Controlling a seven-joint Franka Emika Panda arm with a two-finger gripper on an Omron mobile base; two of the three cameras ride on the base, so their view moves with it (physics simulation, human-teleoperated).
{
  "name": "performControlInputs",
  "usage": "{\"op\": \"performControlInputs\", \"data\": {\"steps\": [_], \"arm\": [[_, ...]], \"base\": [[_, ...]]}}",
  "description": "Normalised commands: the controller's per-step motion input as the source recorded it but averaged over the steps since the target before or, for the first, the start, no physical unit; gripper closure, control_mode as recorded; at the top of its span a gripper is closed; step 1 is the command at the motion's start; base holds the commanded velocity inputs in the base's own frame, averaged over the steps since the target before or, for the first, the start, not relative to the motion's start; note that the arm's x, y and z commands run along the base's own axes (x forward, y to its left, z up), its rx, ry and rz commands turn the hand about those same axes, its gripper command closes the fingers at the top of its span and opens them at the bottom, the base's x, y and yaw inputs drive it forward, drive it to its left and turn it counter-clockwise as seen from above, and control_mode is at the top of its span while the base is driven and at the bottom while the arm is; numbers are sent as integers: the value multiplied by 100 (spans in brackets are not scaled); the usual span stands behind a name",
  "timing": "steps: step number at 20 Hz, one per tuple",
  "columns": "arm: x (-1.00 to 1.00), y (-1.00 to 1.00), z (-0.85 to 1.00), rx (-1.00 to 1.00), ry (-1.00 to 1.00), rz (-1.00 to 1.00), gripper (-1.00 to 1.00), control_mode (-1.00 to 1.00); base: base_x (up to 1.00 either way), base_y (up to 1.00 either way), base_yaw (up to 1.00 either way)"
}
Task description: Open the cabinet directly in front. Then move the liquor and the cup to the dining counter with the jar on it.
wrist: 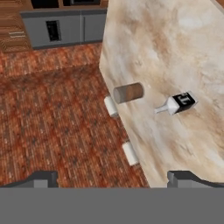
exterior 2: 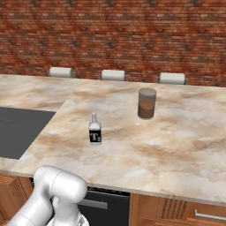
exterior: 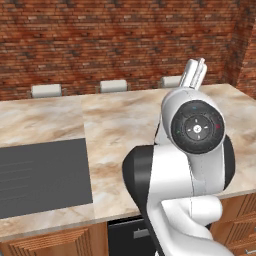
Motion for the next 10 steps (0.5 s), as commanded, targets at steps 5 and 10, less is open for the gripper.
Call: {"op": "performControlInputs", "data": {"steps": [5,10], "arm": [[0,20,0,0,0,0,-100,-100],[0,19,0,0,0,0,-100,-100]], "base": [[0,0,0],[0,0,0]]}}
